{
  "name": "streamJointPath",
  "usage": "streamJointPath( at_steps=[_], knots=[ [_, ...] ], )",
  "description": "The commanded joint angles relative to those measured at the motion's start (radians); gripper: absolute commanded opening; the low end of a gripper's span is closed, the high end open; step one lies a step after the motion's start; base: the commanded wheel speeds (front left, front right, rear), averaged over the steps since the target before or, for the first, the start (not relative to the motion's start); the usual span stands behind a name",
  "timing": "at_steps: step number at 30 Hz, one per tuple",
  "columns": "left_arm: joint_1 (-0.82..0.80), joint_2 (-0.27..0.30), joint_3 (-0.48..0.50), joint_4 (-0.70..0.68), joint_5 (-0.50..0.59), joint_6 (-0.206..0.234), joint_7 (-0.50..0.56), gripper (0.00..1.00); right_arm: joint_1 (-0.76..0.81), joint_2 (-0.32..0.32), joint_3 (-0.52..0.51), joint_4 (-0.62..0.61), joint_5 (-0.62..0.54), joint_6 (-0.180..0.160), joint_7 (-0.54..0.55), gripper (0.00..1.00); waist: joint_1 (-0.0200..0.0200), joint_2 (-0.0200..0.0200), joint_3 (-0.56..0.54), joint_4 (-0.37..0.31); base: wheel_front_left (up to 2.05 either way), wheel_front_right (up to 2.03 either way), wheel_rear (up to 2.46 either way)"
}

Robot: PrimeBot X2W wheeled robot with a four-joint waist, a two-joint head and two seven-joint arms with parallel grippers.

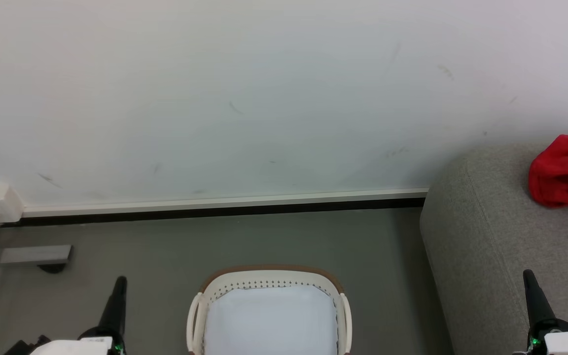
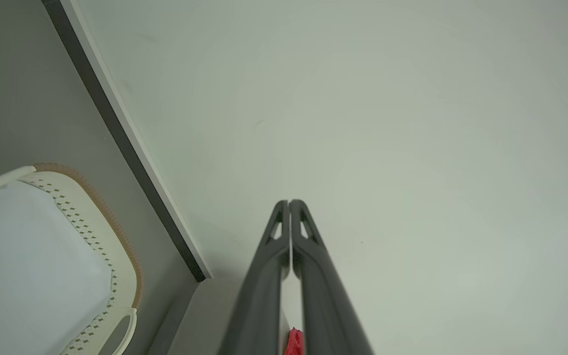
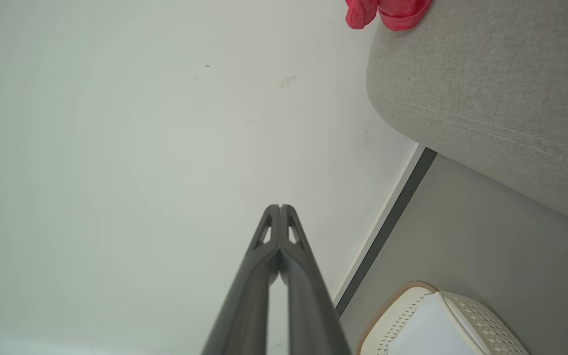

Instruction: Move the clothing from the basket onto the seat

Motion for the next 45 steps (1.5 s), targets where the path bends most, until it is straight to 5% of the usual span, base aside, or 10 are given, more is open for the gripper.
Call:
streamJointPath(
  at_steps=[1,26,45],
  knots=[
    [-0.018,0.004,0.003,-0.003,-0.032,-0.004,0.01,0.0,-0.021,-0.004,-0.005,-0.009,0.023,-0.002,0.005,0.0,0.0,-0.0001,0.001,0.001,0.0,0.0,0.0],
    [-0.047,0.002,0.006,0.004,-0.2,-0.012,0.055,0.0,-0.029,-0.001,-0.033,-0.018,0.198,-0.002,0.056,0.0,0.0,-0.0001,0.009,0.014,0.0,0.0,0.0],
    [-0.047,0.002,0.006,0.004,-0.201,-0.011,0.056,0.0,-0.03,0.002,-0.037,-0.016,0.194,-0.002,0.06,0.0,0.0,-0.0001,0.009,0.015,0.0,0.0,0.0]
  ],
)
